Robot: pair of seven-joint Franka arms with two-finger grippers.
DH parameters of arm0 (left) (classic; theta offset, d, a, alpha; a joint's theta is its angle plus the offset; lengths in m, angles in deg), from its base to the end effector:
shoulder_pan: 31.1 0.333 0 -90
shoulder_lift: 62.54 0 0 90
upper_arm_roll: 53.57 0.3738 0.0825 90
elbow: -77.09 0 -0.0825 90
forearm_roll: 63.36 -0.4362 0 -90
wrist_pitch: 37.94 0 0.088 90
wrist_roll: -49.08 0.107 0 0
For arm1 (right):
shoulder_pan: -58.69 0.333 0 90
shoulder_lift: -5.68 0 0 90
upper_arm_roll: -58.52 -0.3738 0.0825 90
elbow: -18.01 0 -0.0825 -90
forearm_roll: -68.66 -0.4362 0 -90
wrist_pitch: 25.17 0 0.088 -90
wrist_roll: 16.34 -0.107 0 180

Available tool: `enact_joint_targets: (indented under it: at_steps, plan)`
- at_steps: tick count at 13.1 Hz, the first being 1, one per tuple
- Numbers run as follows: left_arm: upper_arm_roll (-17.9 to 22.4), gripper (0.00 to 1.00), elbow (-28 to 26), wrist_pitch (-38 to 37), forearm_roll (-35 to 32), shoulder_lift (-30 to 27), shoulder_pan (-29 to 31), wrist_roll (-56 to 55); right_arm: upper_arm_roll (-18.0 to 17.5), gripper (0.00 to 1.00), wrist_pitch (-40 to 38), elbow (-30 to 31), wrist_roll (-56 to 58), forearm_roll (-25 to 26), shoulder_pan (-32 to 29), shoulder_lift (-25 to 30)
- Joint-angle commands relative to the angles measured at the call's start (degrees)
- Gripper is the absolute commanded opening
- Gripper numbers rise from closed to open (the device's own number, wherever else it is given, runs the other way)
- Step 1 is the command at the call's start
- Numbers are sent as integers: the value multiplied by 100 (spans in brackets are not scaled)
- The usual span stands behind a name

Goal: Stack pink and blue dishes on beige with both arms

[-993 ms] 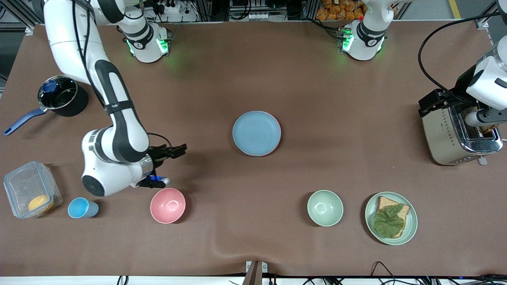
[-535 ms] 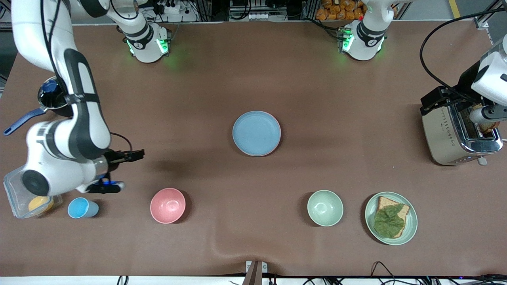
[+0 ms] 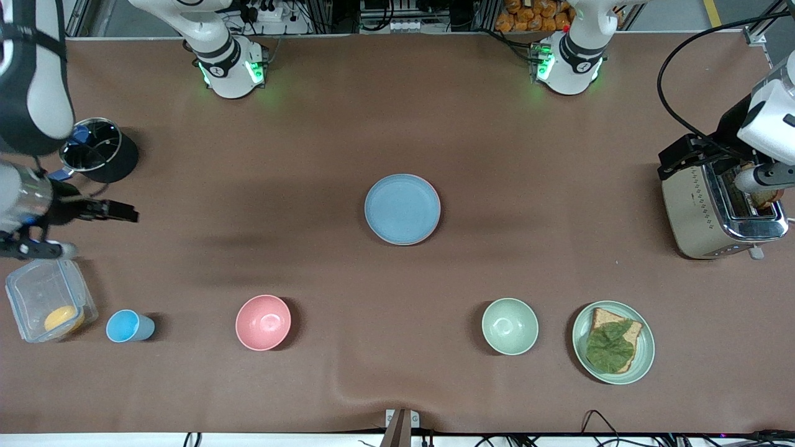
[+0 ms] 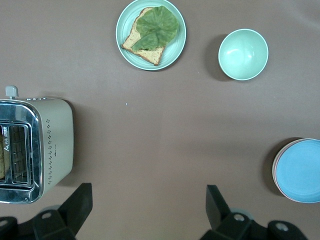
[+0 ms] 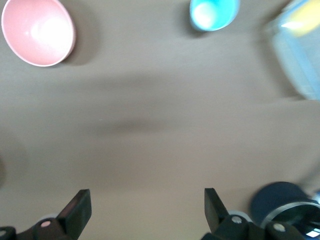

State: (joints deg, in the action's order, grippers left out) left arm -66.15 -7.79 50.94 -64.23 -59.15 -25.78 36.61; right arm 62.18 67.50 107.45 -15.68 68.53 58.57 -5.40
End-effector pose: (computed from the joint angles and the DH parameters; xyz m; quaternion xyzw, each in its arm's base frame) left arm 0.6224 -0.0727 0.6917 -0.9989 -0.0459 -0.0061 0.0001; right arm 0.6680 -0.0402 0.5677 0.9973 -0.0271 -0.0684 0.0024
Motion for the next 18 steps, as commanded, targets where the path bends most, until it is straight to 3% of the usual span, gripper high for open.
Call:
enact_joint_targets:
  at_steps: [1, 6, 18]
  plan:
    - [27, 100, -73, -64, 95, -111, -13, 69, -94, 100, 32, 320, -13, 233, -93, 693]
    - [36, 100, -73, -90, 95, -111, 13, 51, -94, 100, -294, -339, -22, 267, -111, 853]
    - [97, 100, 164, -468, 34, -93, 40, 403, -111, 100, -224, -559, -66, 258, -58, 607]
